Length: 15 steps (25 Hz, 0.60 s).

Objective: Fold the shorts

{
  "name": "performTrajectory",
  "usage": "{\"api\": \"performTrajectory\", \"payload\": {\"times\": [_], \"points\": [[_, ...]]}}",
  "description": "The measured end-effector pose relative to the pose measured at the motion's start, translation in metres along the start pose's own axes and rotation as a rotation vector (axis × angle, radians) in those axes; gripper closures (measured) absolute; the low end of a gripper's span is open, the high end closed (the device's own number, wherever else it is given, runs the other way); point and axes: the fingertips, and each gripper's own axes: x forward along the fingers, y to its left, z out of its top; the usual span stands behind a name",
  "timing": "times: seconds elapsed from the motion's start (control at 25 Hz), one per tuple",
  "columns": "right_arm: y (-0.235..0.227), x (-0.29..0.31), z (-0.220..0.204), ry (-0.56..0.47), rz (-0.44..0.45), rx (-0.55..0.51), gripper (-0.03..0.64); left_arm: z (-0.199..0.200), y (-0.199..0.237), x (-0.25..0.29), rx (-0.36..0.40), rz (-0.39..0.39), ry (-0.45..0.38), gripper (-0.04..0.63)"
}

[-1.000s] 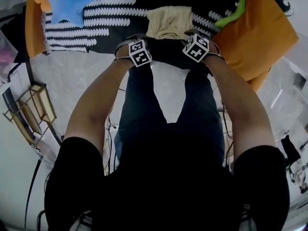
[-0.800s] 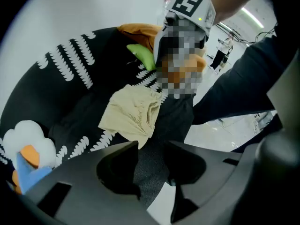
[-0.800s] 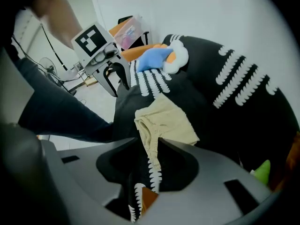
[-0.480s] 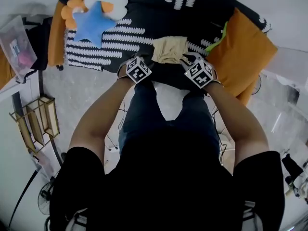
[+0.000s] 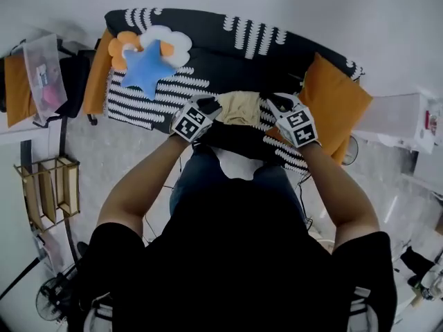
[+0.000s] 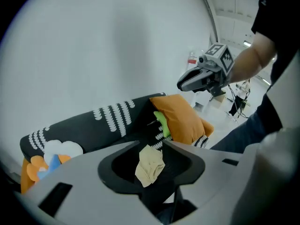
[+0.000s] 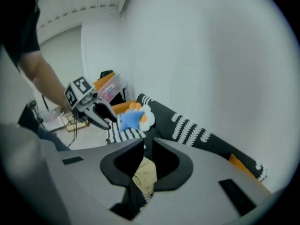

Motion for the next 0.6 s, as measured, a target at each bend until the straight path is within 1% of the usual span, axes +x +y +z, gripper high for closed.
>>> {"api": "performTrajectory", "payload": {"times": [0.12,0.2,0.36,0.6], "points": [[-0.015,-0.028,0.029,-0.08,-0.019,0.15,0.573,0.03,0.002,-0.029,-0.03,0.013,-0.065,0.426],[-0.021,-0.045,0.047,-0.125,-0.022,0.213,0.577,0.049,0.004,-0.046,-0.045,0.029,-0.11,0.426],[-0.024,-0.077,0.07,-0.173,-0.036,0.228,0.586,0.08,0.004,-0.075,-0.069,0.06,-0.186,0.426],[-0.023,-0.111,0.078,-0.181,-0.059,0.209,0.606,0.11,-0.003,-0.104,-0.034,0.091,-0.237,0.426]]}}
